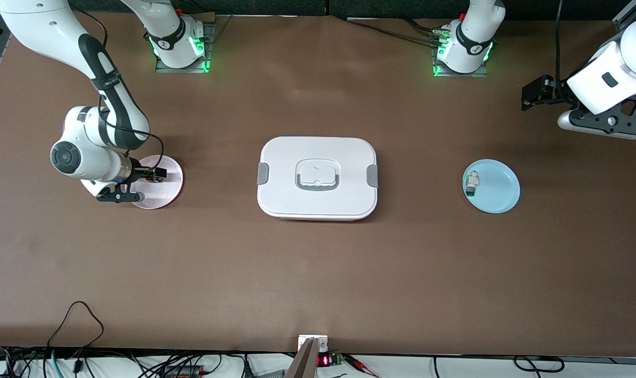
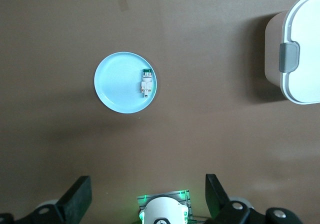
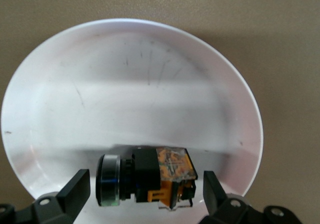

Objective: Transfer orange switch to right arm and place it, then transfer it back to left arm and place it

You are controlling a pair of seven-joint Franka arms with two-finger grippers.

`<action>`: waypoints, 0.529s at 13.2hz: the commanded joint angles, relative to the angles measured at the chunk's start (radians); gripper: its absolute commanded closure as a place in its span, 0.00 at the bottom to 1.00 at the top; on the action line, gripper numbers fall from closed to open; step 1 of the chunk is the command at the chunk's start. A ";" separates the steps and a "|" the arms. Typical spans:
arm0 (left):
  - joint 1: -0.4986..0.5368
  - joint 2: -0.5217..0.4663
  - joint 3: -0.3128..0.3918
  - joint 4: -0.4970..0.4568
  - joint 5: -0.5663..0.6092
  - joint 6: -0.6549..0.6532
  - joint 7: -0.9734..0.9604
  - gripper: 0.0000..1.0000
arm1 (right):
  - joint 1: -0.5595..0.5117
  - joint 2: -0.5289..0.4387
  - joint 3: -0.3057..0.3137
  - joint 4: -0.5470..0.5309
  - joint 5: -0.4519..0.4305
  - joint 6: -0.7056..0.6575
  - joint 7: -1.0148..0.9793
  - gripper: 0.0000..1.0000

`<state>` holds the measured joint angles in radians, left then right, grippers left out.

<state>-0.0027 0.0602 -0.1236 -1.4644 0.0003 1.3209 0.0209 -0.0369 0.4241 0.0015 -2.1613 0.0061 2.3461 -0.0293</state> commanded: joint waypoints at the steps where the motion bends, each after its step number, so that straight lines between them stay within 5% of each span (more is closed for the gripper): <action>1: 0.003 0.000 -0.002 0.009 0.004 -0.012 0.005 0.00 | -0.023 0.001 0.015 -0.009 0.015 0.019 -0.029 0.00; 7: 0.003 0.000 -0.004 0.007 0.006 -0.012 0.005 0.00 | -0.029 0.001 0.017 -0.005 0.017 0.019 -0.029 0.07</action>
<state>-0.0027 0.0602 -0.1236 -1.4644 0.0003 1.3209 0.0209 -0.0441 0.4296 0.0015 -2.1612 0.0061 2.3518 -0.0342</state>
